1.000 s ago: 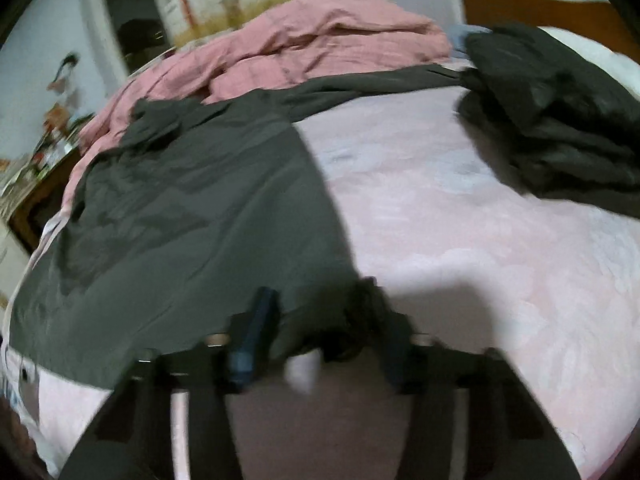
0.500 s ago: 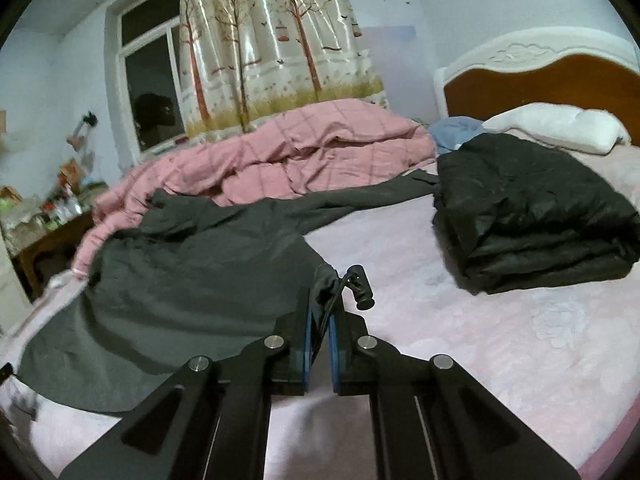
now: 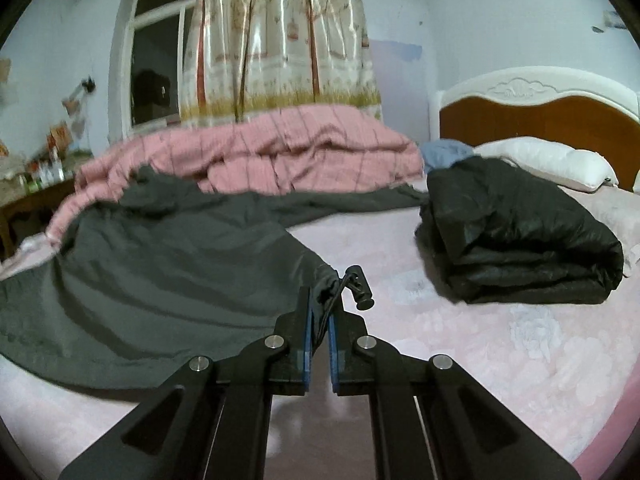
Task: Fold large clothes
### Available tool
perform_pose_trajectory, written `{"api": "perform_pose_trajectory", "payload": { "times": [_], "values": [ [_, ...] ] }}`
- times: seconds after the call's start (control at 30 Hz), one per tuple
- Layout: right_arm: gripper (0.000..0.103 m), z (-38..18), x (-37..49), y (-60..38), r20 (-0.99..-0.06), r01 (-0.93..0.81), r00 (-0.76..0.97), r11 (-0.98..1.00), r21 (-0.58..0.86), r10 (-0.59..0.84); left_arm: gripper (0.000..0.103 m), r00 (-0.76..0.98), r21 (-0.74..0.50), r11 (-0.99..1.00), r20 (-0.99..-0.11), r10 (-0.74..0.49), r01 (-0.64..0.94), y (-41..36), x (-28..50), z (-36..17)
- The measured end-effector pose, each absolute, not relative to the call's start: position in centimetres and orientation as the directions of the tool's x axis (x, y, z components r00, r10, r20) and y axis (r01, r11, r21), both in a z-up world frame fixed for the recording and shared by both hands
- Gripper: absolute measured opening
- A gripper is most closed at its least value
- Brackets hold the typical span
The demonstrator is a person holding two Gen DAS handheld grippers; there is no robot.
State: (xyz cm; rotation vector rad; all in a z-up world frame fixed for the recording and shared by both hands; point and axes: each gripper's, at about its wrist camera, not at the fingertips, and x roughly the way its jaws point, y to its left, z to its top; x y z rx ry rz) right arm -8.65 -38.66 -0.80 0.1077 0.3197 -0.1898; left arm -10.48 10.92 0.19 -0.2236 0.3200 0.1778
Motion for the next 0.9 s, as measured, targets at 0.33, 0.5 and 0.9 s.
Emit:
{"api": "perform_pose_trajectory", "payload": {
  "times": [0.33,0.5,0.9],
  "values": [
    [0.004,4.1,-17.3,-39.4,-0.172,0.231,0.967,0.937,0.262,-0.19,0.005,0.978,-0.279,0.944,-0.157,0.137,-0.177,11.6,-17.0,5.8],
    [0.004,6.7,-19.1,-38.4,-0.084,0.254,0.967,0.95,0.182,-0.242,0.005,0.969,-0.204,0.952,-0.142,0.204,-0.23,10.8,-16.3,7.8],
    [0.004,5.7,7.2,-36.1,-0.366,0.235,0.894,0.966,-0.105,-0.257,0.007,0.775,0.137,0.938,-0.532,0.341,-0.318,9.8,8.0,3.3]
  ]
}}
